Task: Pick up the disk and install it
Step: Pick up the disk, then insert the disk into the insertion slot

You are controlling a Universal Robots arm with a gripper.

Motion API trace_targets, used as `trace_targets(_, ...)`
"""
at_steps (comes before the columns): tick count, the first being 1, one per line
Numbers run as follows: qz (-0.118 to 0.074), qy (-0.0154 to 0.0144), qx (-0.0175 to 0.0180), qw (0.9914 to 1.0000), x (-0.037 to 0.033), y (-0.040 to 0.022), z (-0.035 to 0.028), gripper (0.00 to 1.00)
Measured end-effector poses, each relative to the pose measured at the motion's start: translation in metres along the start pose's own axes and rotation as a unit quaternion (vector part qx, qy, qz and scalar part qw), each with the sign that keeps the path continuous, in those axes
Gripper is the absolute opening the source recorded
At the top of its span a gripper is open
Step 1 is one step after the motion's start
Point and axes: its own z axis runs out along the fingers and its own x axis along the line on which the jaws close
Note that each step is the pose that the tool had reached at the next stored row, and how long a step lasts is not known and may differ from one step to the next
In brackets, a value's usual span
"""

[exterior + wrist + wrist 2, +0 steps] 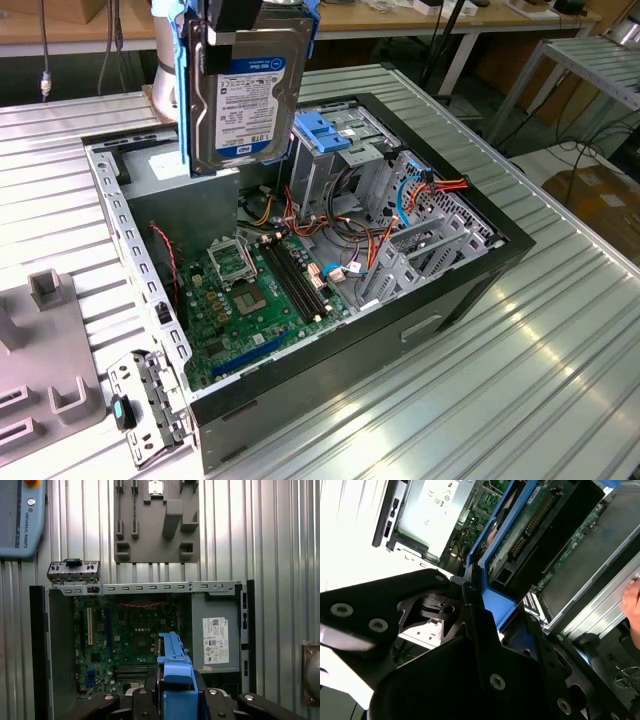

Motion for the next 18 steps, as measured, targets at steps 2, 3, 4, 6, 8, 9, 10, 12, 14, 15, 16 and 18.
trace_targets(2, 0.0, 0.0, 0.0, 1.0, 0.0, -0.0028, 0.0001, 0.37)
trace_targets(3, 0.0, -0.0001, 0.0, 1.0, 0.0, -0.0028, 0.0001, 0.37)
trace_targets(4, 0.0, 0.0, 0.0, 1.0, -0.0001, -0.0029, 0.0001, 0.37)
trace_targets(6, 0.0, 0.0, 0.0, 1.0, -0.0001, -0.0031, 0.0, 0.37)
trace_targets(8, 0.0, 0.0, 0.0, 1.0, -0.0001, -0.0031, 0.0001, 0.37)
trace_targets(9, 0.0, 0.0, 0.0, 1.0, -0.0001, -0.0031, 0.0, 0.37)
trace_targets(10, 0.0, 0.0, 0.0001, 1.0, -0.0001, -0.0031, 0.0001, 0.37)
trace_targets(12, 0.0, 0.0, 0.0, 1.0, 0.0002, -0.0032, 0.0, 0.37)
trace_targets(14, 0.0, -0.0001, 0.0, 1.0, 0.0016, -0.0032, 0.0, 0.37)
trace_targets(15, 0.0, 0.0, 0.0, 1.0, 0.0022, -0.0032, 0.0, 0.37)
trace_targets(16, 0.0, -0.0001, 0.0, 1.0, 0.003, -0.0032, 0.0, 0.37)
trace_targets(18, 0.0, -0.0001, 0.0001, 1.0, 0.0056, -0.0033, -0.0001, 0.37)
